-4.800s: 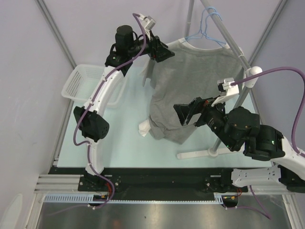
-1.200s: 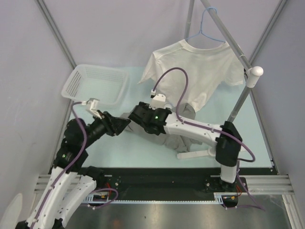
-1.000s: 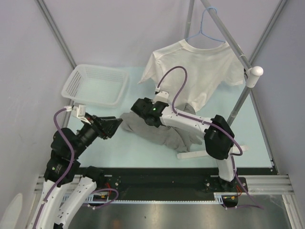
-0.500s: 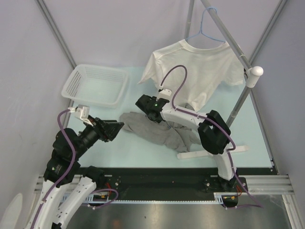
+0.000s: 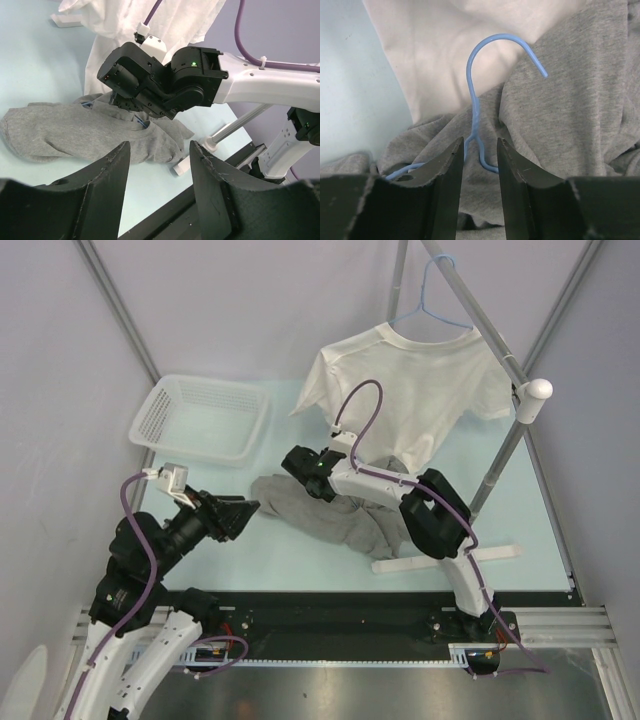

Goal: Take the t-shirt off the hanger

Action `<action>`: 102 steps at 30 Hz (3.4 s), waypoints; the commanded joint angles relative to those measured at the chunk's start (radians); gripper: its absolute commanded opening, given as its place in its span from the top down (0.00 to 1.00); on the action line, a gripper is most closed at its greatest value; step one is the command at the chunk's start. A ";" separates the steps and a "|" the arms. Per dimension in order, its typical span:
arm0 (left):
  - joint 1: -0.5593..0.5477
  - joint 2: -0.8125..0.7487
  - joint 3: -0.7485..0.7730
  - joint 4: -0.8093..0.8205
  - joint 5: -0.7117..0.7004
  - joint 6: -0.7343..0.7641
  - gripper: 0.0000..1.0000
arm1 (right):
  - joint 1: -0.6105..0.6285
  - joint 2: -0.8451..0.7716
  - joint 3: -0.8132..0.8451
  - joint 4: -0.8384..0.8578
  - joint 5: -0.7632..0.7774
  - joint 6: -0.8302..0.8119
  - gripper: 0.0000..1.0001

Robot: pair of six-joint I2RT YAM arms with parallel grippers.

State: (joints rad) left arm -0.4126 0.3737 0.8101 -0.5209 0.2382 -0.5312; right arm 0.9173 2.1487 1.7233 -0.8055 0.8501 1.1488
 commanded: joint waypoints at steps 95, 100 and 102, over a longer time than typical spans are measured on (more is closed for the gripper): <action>0.006 0.031 0.284 -0.160 -0.692 0.016 1.00 | 0.284 -0.954 -0.275 0.727 0.451 -0.814 1.00; 0.006 0.027 0.317 -0.252 -0.849 -0.050 1.00 | 0.295 -1.026 -0.370 0.746 0.543 -0.658 1.00; 0.006 0.021 0.313 -0.263 -0.856 -0.055 1.00 | 0.296 -1.067 -0.390 0.740 0.563 -0.588 1.00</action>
State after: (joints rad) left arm -0.4141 0.4049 1.0840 -0.7422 -0.4717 -0.5343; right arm 1.2125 1.1736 1.3586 -0.0895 1.2545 0.3729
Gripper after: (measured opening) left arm 0.011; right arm 0.020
